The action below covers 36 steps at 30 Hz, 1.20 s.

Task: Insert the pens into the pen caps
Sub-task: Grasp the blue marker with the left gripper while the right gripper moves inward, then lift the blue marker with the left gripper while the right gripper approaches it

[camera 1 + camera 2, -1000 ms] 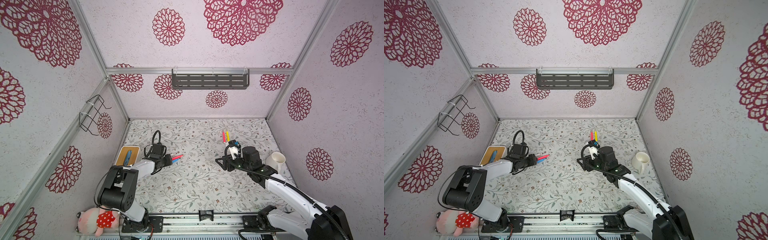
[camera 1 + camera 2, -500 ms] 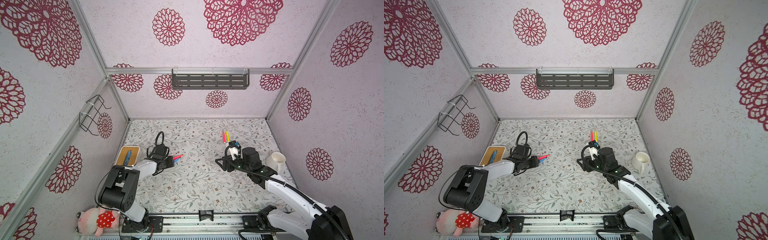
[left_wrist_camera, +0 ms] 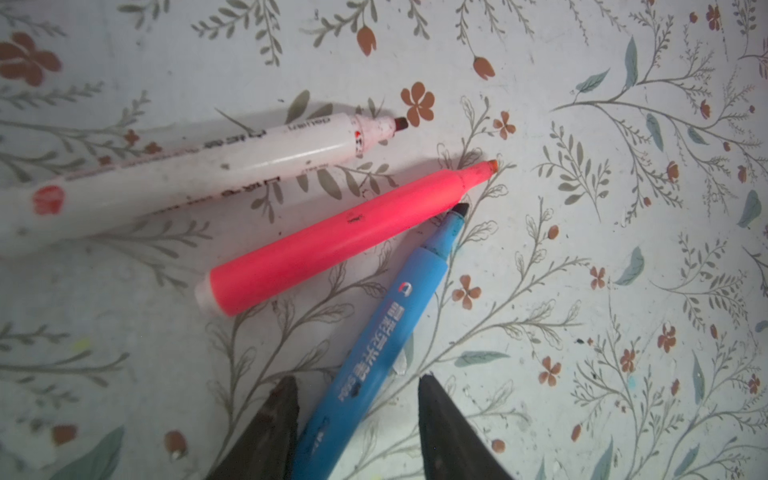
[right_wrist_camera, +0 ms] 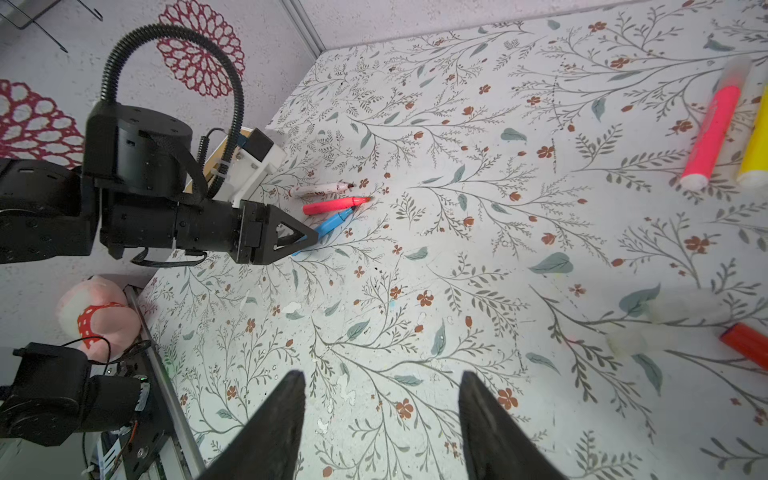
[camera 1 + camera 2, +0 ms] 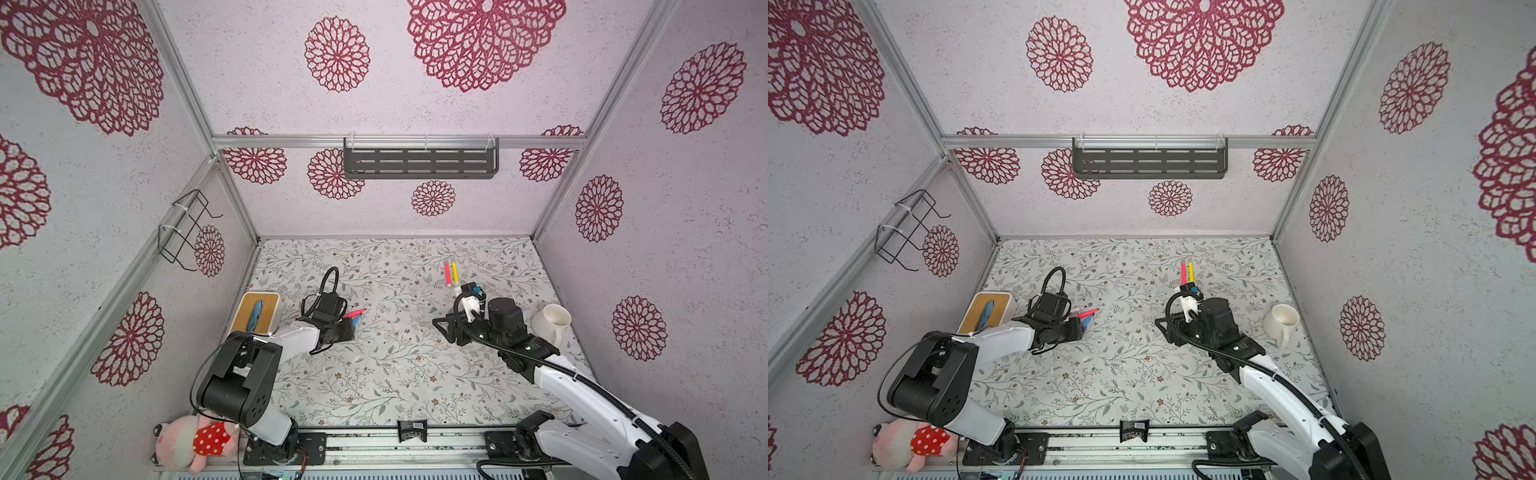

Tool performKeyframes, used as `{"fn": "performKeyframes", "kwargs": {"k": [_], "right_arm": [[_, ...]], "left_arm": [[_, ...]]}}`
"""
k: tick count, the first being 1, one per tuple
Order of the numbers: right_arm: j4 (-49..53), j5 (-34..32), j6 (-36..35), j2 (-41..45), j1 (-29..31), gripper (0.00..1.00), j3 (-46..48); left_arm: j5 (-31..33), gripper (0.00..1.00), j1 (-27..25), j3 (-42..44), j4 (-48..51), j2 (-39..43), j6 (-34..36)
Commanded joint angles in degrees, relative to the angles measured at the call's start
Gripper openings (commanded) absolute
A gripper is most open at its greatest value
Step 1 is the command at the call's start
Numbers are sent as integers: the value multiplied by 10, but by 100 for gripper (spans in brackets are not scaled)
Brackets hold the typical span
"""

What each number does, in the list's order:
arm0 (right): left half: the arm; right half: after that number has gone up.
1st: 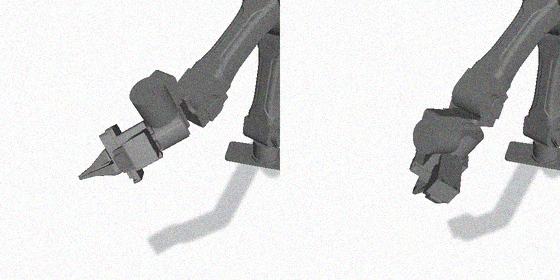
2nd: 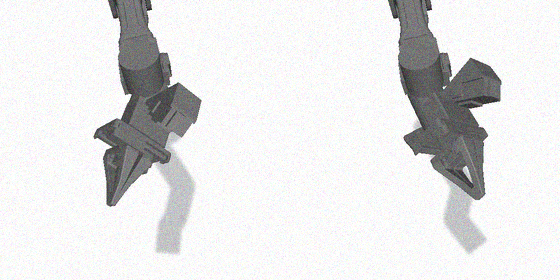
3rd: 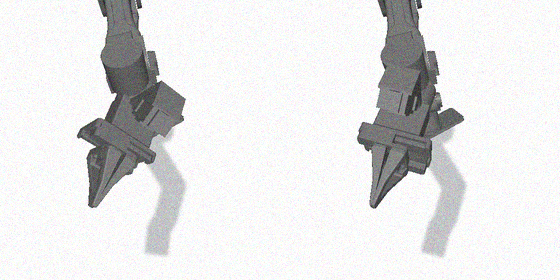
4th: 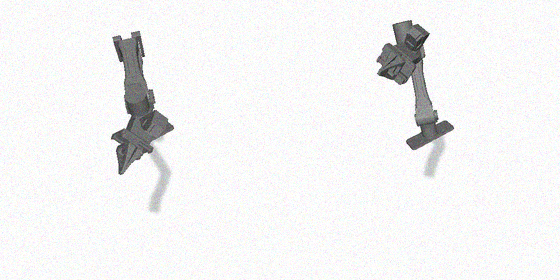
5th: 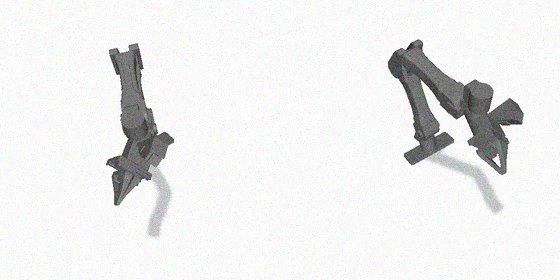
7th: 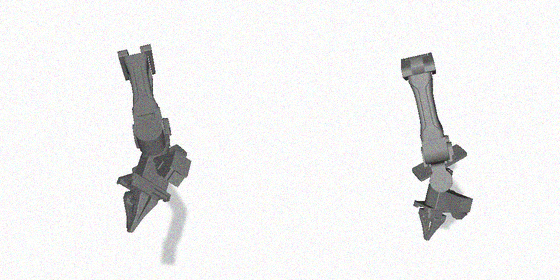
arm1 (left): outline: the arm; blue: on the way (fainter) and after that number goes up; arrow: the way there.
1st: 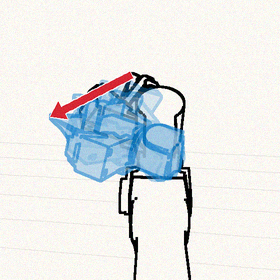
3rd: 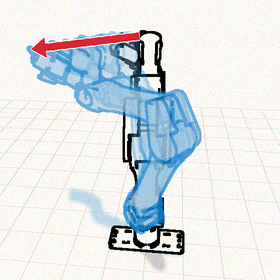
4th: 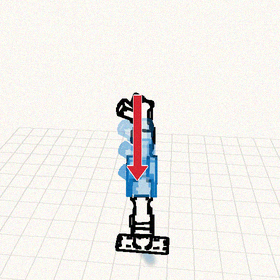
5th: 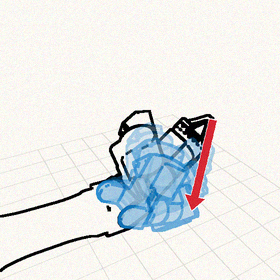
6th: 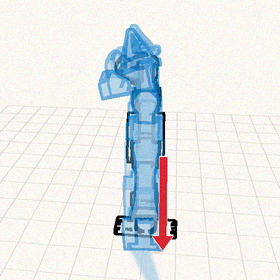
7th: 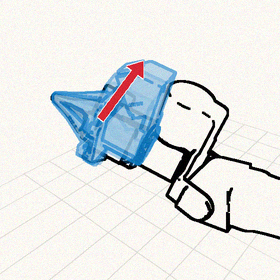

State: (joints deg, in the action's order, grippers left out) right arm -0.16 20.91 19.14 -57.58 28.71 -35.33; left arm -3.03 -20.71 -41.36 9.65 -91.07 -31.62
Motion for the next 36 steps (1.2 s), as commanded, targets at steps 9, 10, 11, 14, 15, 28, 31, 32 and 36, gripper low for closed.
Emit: {"fn": "performKeyframes", "kwargs": {"k": [9,10,11,14,15,28,31,32,36], "right_arm": [[10,-20,-2,27,4,60,-16],[10,-22,-1,29,4,60,-16],[10,-22,-1,31,4,60,-16],[11,-23,2,36,4,60,-17],[13,-24,3,37,4,60,-17],[39,-41,-2,59,3,60,-29],[44,-44,-1,62,3,60,-29],[45,-45,0,64,3,60,-28],[52,-54,8,59,3,60,-32]], "left_arm": [[26,44,-47,-45,81,-34,26],[28,43,-50,-50,89,-40,29],[29,42,-55,-54,95,-45,32],[40,38,-66,-67,116,-61,37],[44,37,-70,-71,120,-65,37],[89,10,-116,-124,173,-110,58],[89,7,-128,-124,169,-104,63],[86,7,-133,-123,164,-100,65],[60,7,-148,-105,124,-66,68]]}}
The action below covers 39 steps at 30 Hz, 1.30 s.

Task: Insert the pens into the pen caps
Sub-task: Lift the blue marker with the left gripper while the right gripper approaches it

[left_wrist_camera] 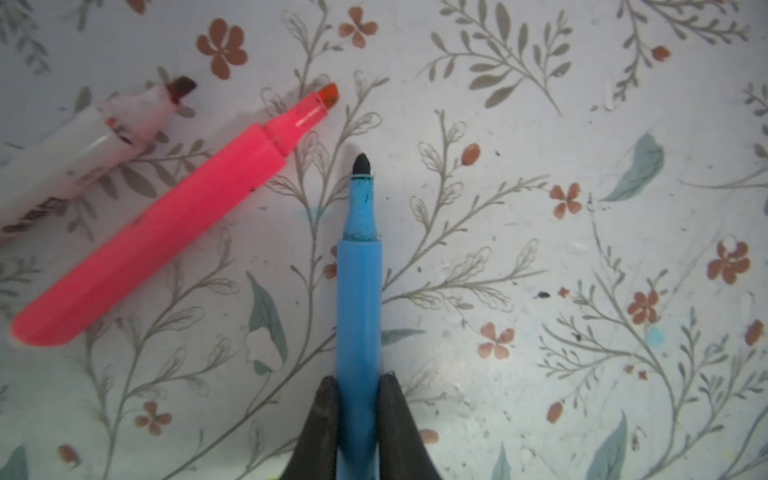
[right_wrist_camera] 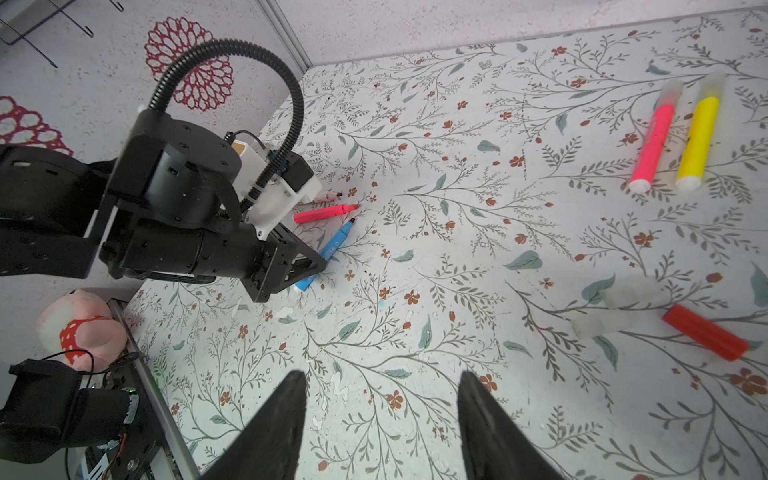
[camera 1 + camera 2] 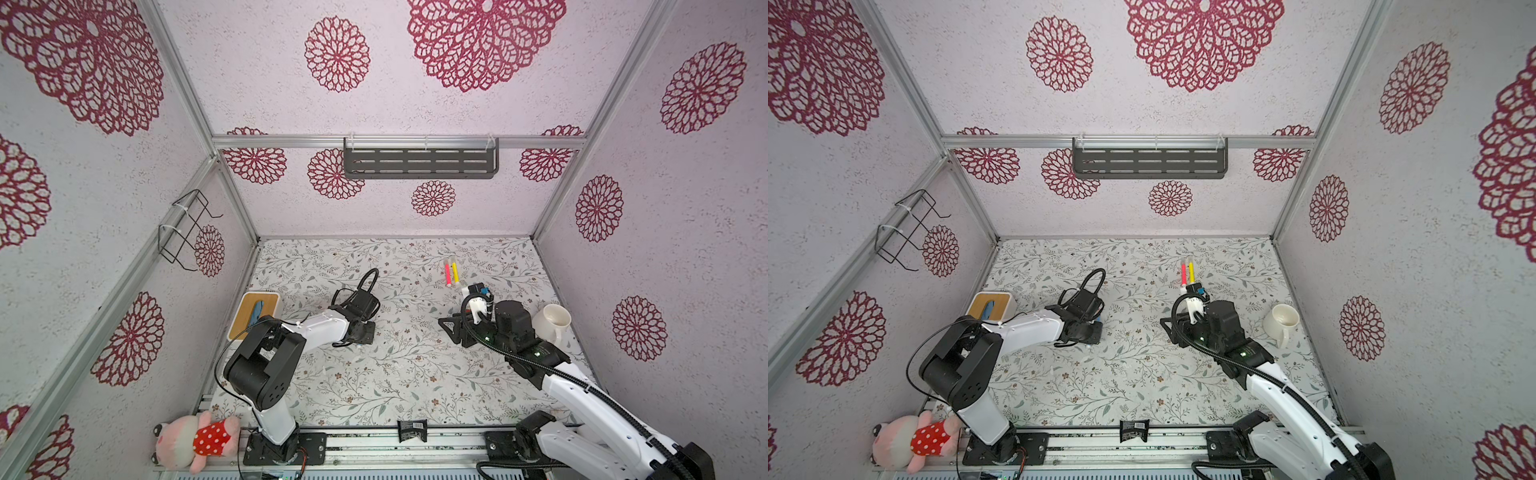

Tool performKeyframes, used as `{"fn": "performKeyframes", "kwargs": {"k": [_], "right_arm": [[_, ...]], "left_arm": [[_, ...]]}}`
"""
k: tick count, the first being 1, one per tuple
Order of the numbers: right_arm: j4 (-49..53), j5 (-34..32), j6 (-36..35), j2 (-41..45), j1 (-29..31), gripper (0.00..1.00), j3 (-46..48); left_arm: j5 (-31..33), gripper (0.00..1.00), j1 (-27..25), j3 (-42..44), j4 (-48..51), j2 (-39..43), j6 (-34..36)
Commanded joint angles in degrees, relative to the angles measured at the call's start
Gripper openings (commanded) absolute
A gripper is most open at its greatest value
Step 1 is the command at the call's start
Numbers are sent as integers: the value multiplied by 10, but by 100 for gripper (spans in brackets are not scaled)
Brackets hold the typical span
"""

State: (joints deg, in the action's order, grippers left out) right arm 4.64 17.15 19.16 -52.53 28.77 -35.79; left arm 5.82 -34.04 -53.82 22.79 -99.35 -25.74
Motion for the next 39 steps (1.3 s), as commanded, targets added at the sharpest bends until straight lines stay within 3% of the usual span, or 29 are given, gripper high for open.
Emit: {"fn": "performKeyframes", "kwargs": {"k": [1,10,15,19,39], "right_arm": [[8,-18,11,3,3,61,-28],[-49,50,61,-56,3,63,-12],[-133,109,112,-98,15,63,4],[-172,114,129,-122,32,63,3],[-317,125,190,-259,91,53,-25]], "left_arm": [[-36,6,-18,28,-24,30,9],[-146,9,-37,146,-231,179,-8],[-180,10,-39,170,-274,212,-21],[-204,11,-43,188,-318,223,-37],[-187,12,-89,193,-354,265,-51]]}}
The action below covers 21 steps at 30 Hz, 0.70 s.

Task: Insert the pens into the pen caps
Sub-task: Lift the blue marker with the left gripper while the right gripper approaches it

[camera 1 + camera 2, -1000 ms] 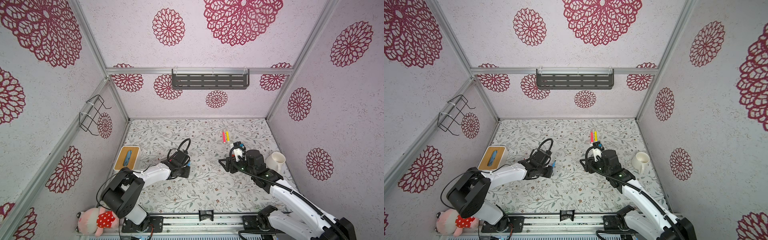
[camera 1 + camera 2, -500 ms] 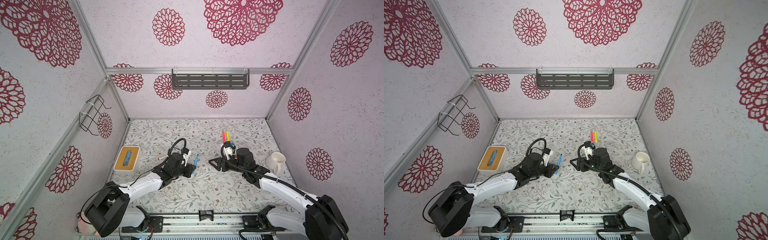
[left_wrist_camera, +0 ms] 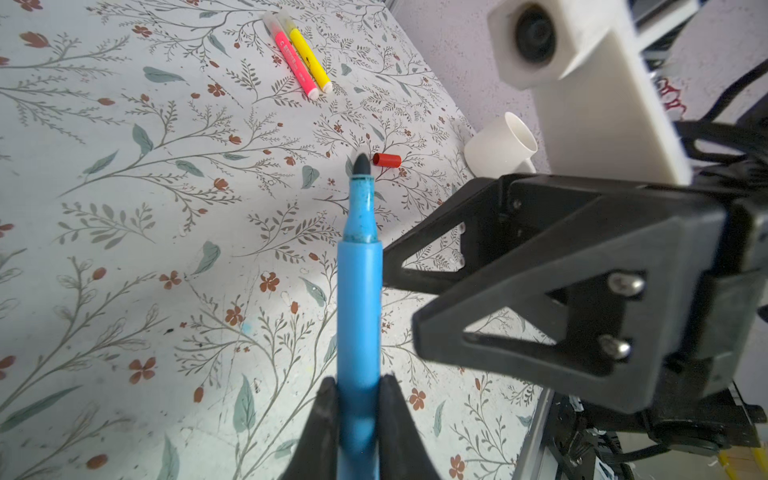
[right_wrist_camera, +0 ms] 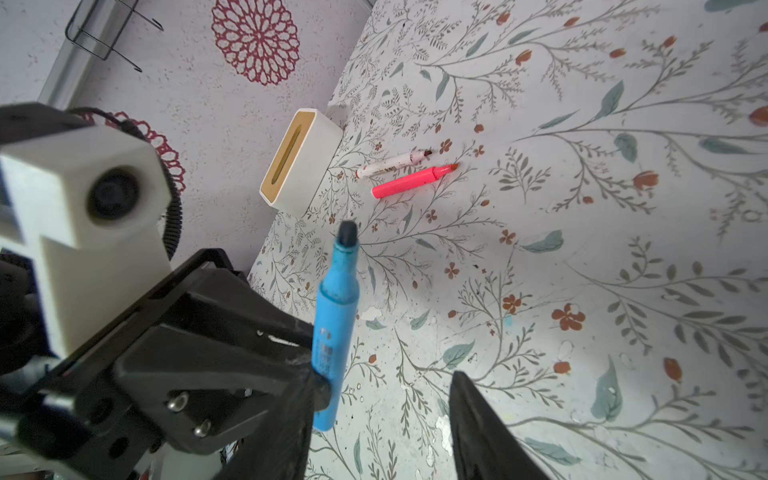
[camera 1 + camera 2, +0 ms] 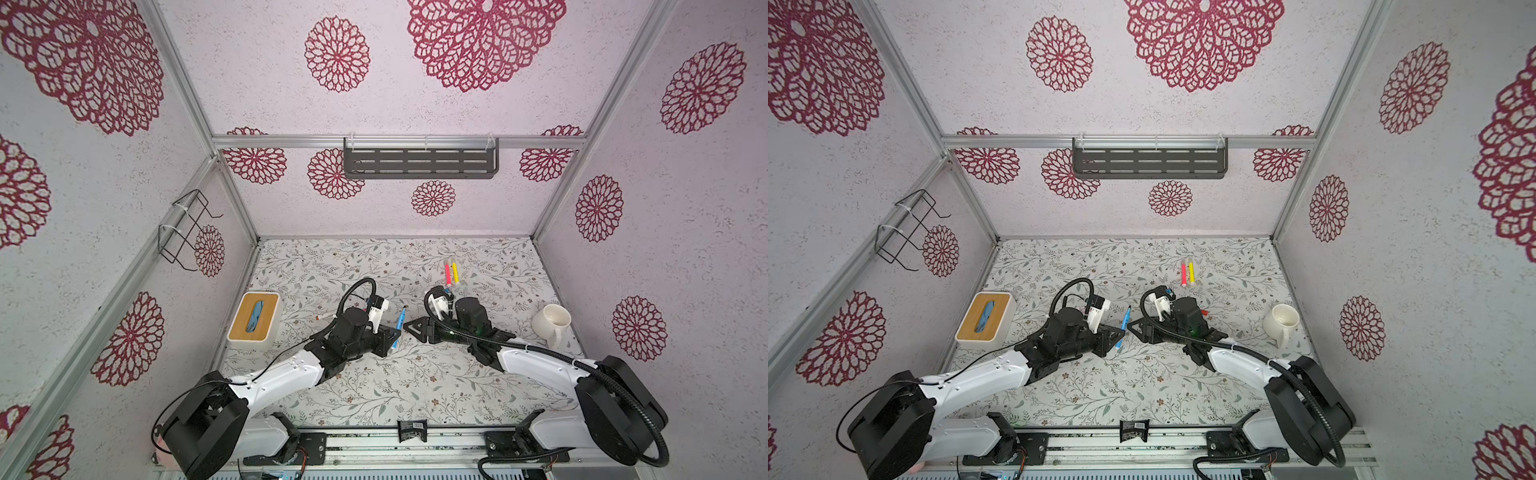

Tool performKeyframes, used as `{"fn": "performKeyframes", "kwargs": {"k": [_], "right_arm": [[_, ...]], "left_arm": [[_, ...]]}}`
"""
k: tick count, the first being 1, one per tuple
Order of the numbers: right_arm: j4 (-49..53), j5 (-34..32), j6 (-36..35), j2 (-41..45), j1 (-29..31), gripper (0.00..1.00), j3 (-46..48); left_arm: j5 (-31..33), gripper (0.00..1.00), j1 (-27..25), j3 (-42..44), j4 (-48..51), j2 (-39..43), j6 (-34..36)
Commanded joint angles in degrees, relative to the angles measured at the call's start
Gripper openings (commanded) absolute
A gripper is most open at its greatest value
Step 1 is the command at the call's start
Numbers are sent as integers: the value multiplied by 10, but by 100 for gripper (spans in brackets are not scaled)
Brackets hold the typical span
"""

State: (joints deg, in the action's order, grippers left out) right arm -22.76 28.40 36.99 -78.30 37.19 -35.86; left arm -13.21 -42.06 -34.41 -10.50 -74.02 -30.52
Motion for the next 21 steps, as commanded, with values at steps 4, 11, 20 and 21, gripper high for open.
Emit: {"fn": "performKeyframes", "kwargs": {"k": [4,11,20,21], "right_arm": [[-57,18,18,-8,9,51,-28],[-71,21,25,-17,11,46,-32],[-85,30,33,-28,16,19,-35],[-85,29,33,-28,16,14,-35]], "left_arm": [[5,12,-11,-1,-21,8,-2],[2,12,-18,-3,-26,11,-1],[-3,12,-21,-7,-26,8,1],[-3,12,-21,-7,-27,8,1]]}}
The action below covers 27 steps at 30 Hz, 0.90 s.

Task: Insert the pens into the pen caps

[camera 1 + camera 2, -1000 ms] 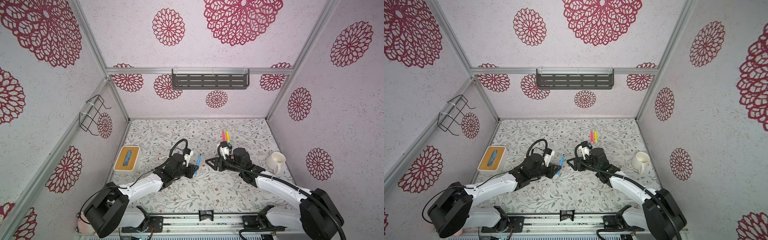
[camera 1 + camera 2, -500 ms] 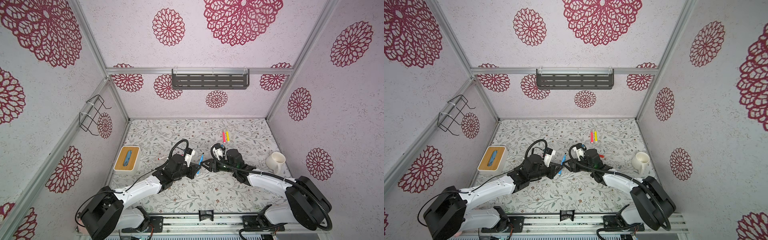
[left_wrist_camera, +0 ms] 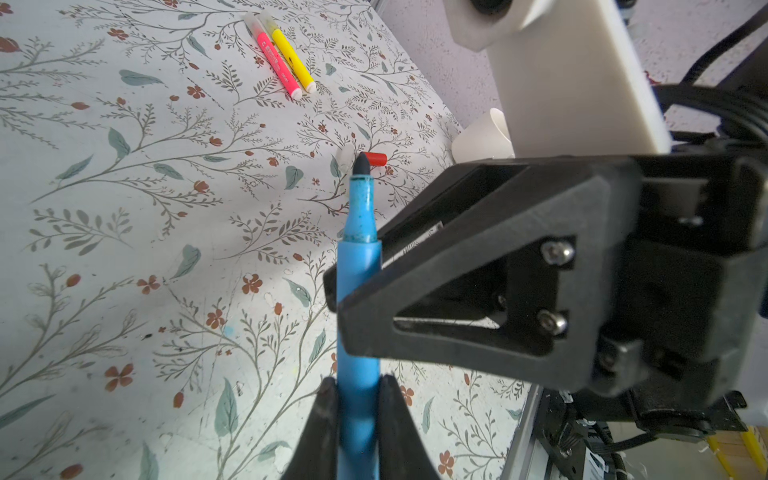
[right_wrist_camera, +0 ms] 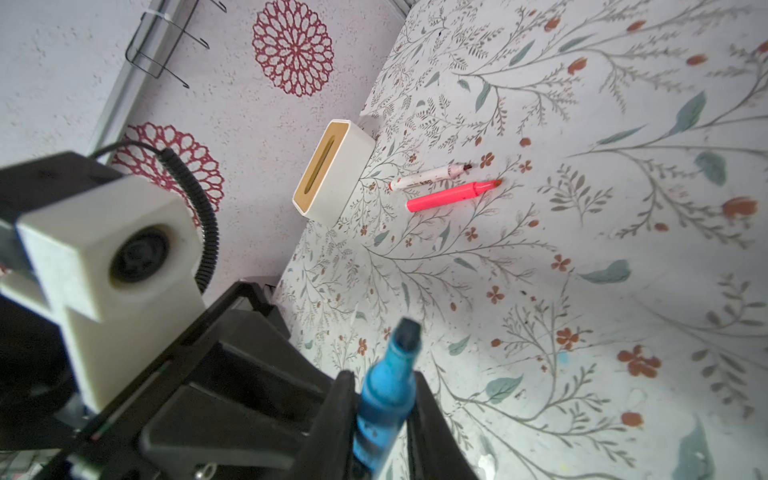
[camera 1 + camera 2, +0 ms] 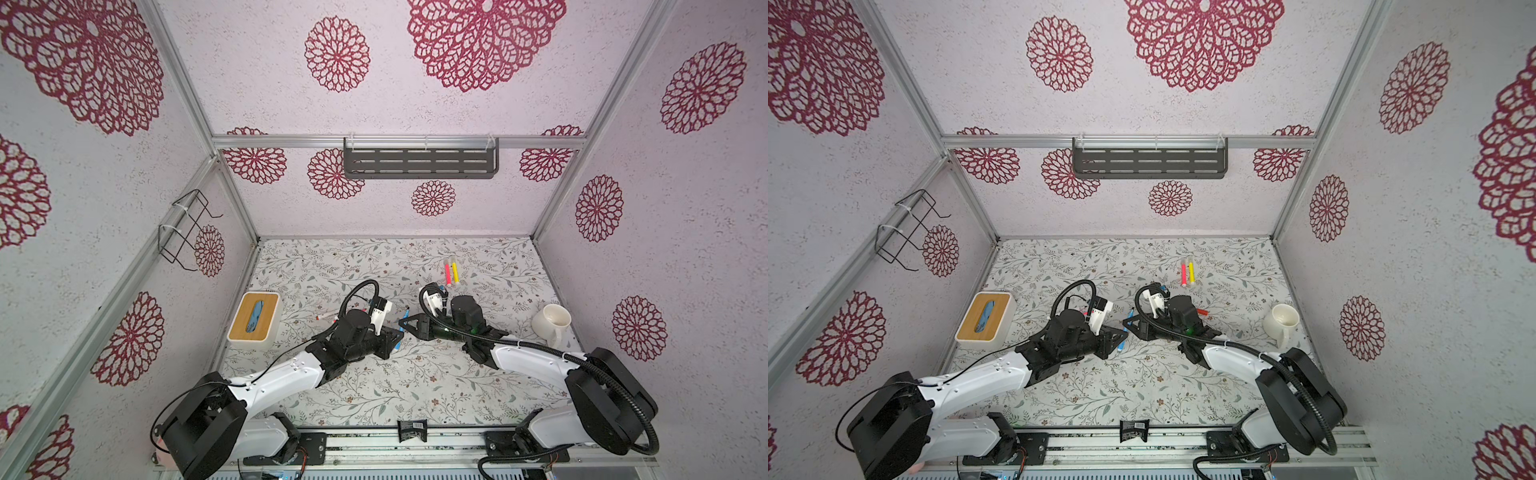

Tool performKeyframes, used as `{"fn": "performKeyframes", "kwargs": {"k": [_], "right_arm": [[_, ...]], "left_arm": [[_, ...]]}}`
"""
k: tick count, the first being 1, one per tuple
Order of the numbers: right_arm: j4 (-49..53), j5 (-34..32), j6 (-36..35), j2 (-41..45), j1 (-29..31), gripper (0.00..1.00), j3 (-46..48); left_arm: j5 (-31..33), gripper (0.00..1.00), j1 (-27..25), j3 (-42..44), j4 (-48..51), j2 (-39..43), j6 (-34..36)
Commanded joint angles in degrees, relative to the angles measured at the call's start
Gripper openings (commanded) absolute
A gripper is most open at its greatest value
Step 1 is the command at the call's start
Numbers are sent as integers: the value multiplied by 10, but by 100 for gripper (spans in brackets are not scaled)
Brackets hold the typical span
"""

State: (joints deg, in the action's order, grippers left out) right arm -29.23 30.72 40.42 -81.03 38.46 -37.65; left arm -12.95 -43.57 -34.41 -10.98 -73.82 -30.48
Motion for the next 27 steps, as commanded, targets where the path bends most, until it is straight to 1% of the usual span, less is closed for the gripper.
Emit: {"fn": "performKeyframes", "kwargs": {"k": [1,3,4,6,7,11,18,20,22,24,26,27], "right_arm": [[-20,6,-2,0,4,11,-17],[-19,3,-2,2,4,5,-16],[-19,3,-1,3,4,4,-16],[-21,2,0,5,4,3,-16],[-22,1,1,6,4,3,-16],[-27,0,2,13,5,2,-15],[-52,0,11,15,5,2,-10],[-63,2,15,13,6,2,-6],[-64,3,17,10,6,2,-6],[-66,5,18,8,7,2,-4],[-69,6,19,6,8,3,-2],[-69,6,19,7,8,5,-1]], "left_arm": [[-6,13,-6,-7,-21,6,1],[-3,14,-6,-8,-20,6,-2],[-1,17,-6,-9,-18,5,-3],[5,29,-7,-12,-12,1,-5],[6,32,-7,-13,-9,-1,-6],[1,34,-6,-17,-5,-13,-6],[-3,34,-6,-21,-9,-21,-9],[-1,32,-6,-21,-8,-20,-8],[1,28,-6,-20,-7,-17,-7],[5,21,-6,-19,-6,-13,-7],[13,10,-6,-16,-5,-7,-7],[18,7,-6,-14,-5,-4,-7]]}}
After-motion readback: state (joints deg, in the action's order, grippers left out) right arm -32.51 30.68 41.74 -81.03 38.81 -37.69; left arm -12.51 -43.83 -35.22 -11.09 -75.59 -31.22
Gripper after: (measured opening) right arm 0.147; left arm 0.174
